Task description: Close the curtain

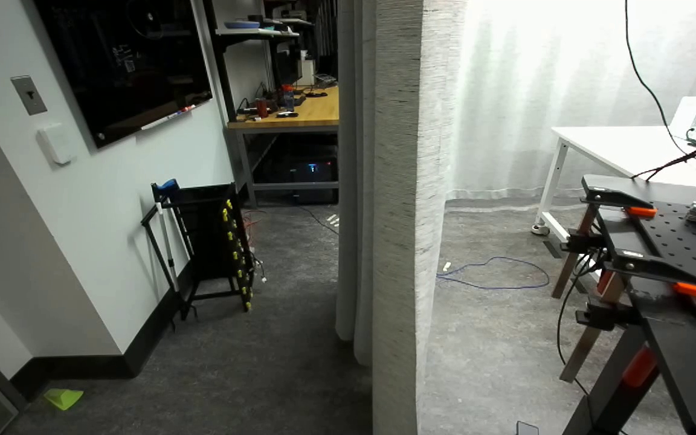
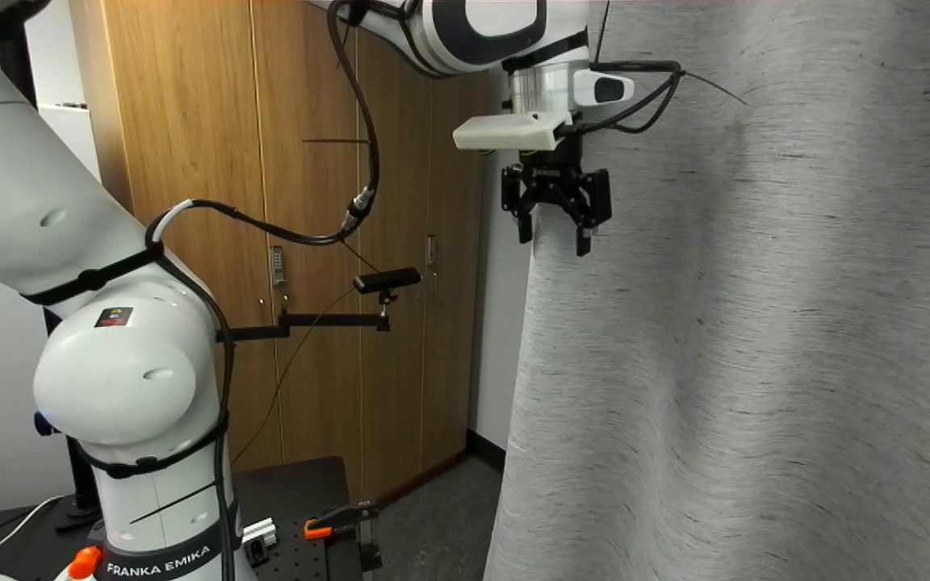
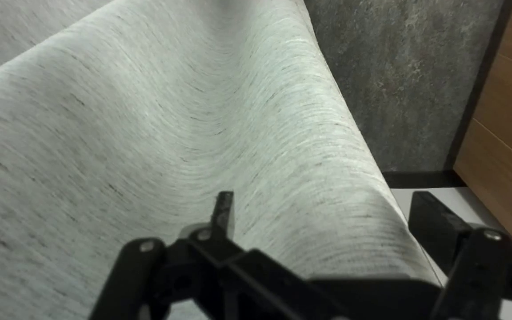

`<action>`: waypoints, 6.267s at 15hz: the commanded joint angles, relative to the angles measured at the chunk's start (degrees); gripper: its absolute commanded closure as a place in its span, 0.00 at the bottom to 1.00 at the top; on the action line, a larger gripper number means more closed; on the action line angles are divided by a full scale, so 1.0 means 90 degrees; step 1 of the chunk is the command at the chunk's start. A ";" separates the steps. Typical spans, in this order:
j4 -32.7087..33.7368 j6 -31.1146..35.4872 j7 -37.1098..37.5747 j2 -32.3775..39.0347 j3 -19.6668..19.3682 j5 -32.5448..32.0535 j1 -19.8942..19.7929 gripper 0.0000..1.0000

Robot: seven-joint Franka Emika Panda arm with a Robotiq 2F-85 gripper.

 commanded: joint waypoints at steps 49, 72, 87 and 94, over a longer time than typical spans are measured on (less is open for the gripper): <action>-0.1546 0.4865 -0.1852 -0.1829 -0.2412 0.0589 0.4345 0.99; 0.1420 0.3049 -0.3356 0.1495 -0.3256 0.4625 0.6986 0.99; 0.2354 0.1381 -0.4463 0.2542 -0.0033 0.7056 0.3204 0.99; 0.2482 0.1273 -0.4370 0.2568 0.1233 0.6921 0.1860 0.99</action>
